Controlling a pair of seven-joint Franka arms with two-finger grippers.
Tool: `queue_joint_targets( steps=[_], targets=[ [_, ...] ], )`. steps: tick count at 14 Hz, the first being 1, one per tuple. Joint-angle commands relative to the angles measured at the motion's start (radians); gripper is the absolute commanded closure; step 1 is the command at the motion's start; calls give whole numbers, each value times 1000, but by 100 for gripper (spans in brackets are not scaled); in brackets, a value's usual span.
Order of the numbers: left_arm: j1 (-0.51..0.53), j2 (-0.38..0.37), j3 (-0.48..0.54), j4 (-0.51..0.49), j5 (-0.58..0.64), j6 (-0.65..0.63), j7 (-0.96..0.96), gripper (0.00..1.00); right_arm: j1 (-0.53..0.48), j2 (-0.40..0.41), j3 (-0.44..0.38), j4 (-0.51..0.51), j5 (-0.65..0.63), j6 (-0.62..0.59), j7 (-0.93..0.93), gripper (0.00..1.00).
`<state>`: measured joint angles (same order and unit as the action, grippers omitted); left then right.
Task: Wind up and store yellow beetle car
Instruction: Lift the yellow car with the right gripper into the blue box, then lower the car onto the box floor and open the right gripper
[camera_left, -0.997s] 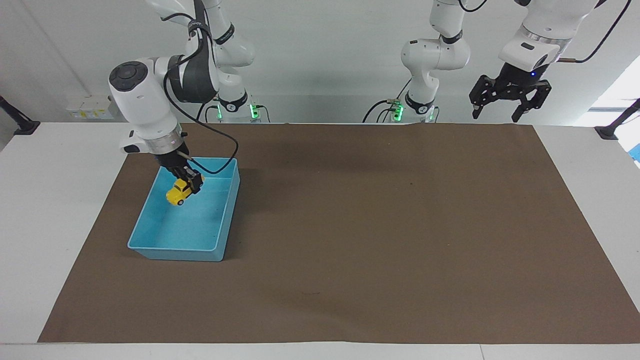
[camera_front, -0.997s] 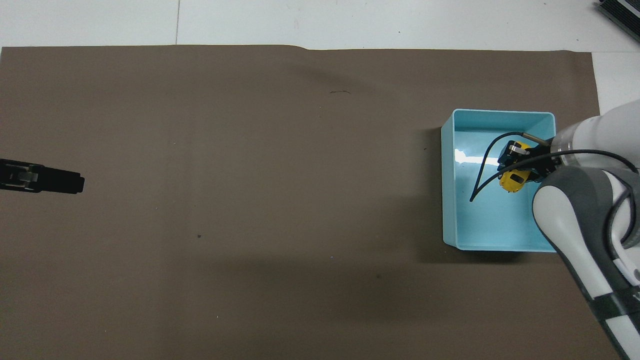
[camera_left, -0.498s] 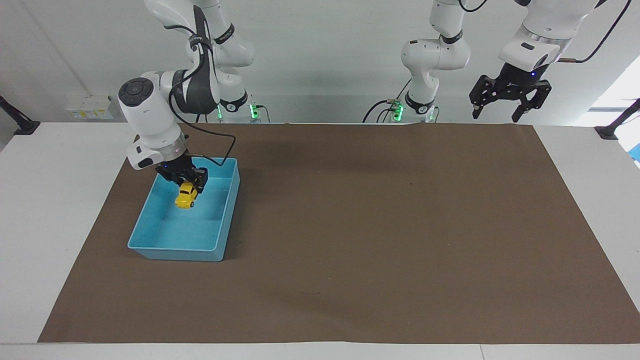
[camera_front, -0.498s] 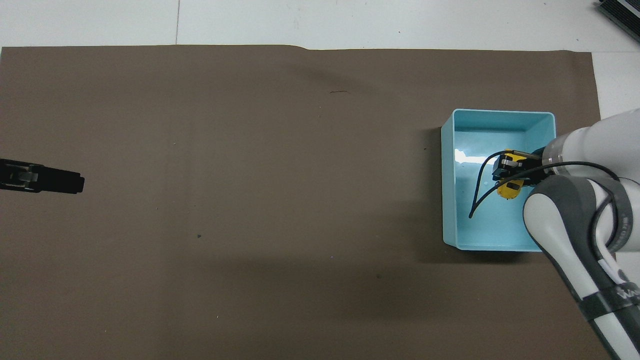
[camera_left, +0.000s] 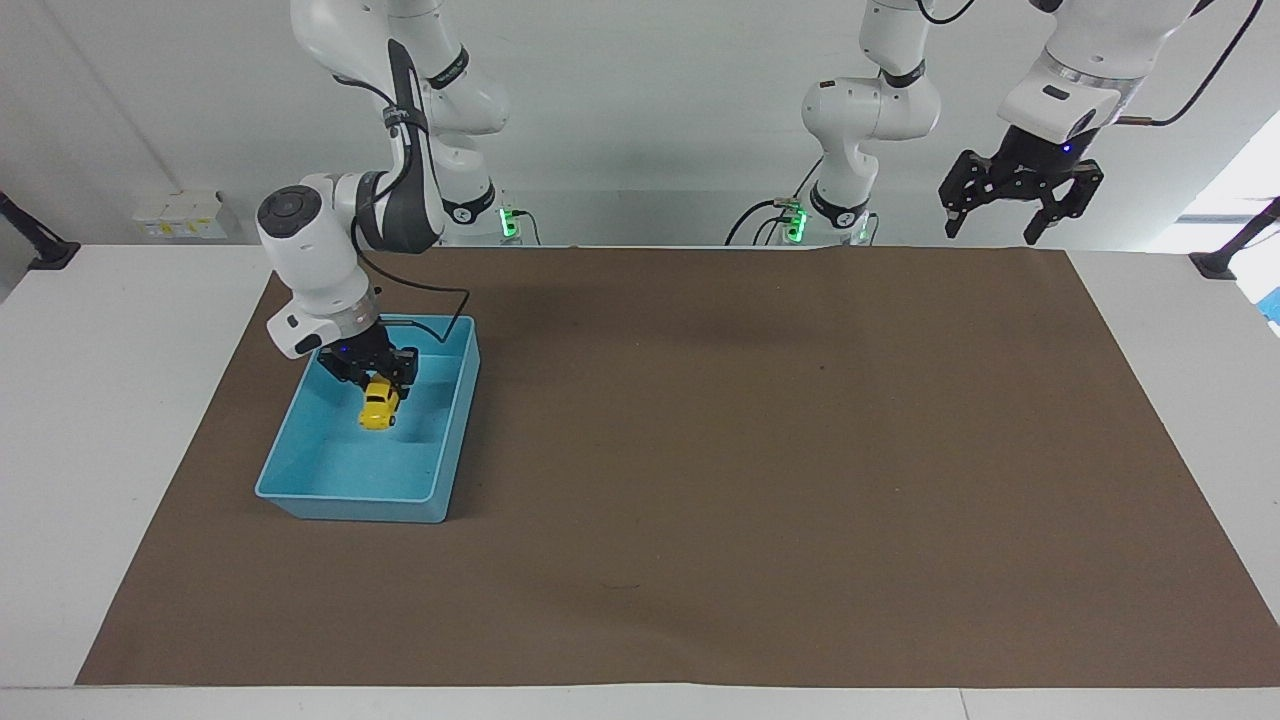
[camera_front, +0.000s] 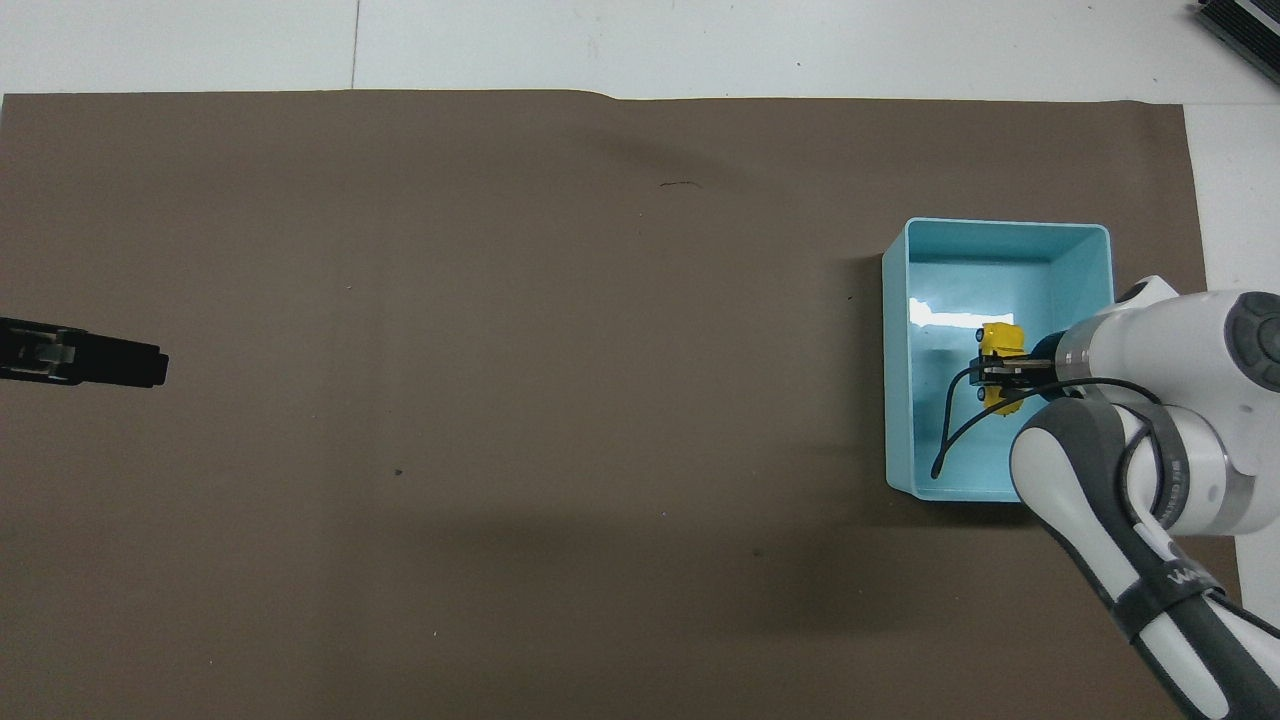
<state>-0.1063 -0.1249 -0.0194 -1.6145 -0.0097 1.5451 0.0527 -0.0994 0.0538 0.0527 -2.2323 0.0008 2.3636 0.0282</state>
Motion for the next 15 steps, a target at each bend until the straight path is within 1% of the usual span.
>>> queue_joint_targets(
  steps=[1,6,7,8,9,12,15],
  targets=[
    [13,-24,-5,-27,-12,3,4,0,-23,1,4,-72,10,104,-48,100],
    [14,-24,-5,-27,-12,3,4,0,-48,46,4,-133,10,206,-62,100],
    [13,-24,-5,-27,-12,3,4,0,-46,46,4,-138,10,215,-60,96],
    [14,-24,-5,-27,-13,3,4,0,-43,47,4,-138,10,213,-63,42],
    [13,-24,-5,-27,-12,3,4,0,-43,47,4,-138,10,209,-76,0],
    [13,-24,-5,-27,-13,3,4,0,-43,23,4,-126,10,174,-123,0],
    [13,-24,-5,-27,-12,3,4,0,-43,1,6,-60,11,64,-123,0]
  ],
)
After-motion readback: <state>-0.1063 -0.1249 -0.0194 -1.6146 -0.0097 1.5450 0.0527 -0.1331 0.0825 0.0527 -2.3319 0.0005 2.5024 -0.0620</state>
